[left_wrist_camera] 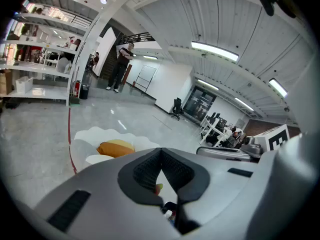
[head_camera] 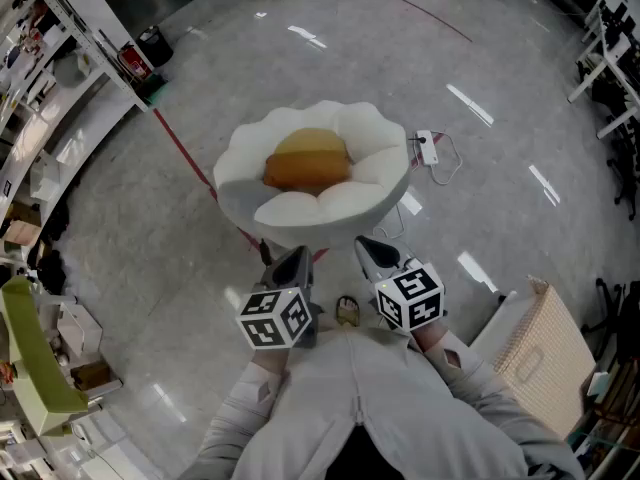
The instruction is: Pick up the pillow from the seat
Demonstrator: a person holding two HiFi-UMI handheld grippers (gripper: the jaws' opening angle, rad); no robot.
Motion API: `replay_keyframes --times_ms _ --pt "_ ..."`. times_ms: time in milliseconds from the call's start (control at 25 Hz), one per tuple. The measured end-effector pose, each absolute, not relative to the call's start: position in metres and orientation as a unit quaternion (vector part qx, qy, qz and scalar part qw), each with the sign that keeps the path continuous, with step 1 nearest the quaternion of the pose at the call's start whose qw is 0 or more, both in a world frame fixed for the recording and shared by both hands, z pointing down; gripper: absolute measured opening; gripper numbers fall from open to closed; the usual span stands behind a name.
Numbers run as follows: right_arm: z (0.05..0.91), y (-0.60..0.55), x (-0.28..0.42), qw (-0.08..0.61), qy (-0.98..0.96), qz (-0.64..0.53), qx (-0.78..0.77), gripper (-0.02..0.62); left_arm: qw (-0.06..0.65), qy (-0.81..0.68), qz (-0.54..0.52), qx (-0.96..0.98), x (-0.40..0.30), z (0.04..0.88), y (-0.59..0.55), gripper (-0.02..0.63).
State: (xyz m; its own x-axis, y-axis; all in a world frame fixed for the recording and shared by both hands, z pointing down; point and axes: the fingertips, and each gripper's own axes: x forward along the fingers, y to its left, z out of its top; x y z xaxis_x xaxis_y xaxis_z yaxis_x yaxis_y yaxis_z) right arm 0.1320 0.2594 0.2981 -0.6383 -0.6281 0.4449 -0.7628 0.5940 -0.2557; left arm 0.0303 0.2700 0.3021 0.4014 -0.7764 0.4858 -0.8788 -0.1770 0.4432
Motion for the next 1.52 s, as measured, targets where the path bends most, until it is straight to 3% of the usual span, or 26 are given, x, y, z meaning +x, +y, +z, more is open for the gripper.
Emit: replay_keyframes --times_ms 1520 --pt "0.310 0.227 0.155 0.150 -0.875 0.237 0.395 0.000 0.341 -0.572 0.094 0.740 0.032 0.315 0.240 0.006"
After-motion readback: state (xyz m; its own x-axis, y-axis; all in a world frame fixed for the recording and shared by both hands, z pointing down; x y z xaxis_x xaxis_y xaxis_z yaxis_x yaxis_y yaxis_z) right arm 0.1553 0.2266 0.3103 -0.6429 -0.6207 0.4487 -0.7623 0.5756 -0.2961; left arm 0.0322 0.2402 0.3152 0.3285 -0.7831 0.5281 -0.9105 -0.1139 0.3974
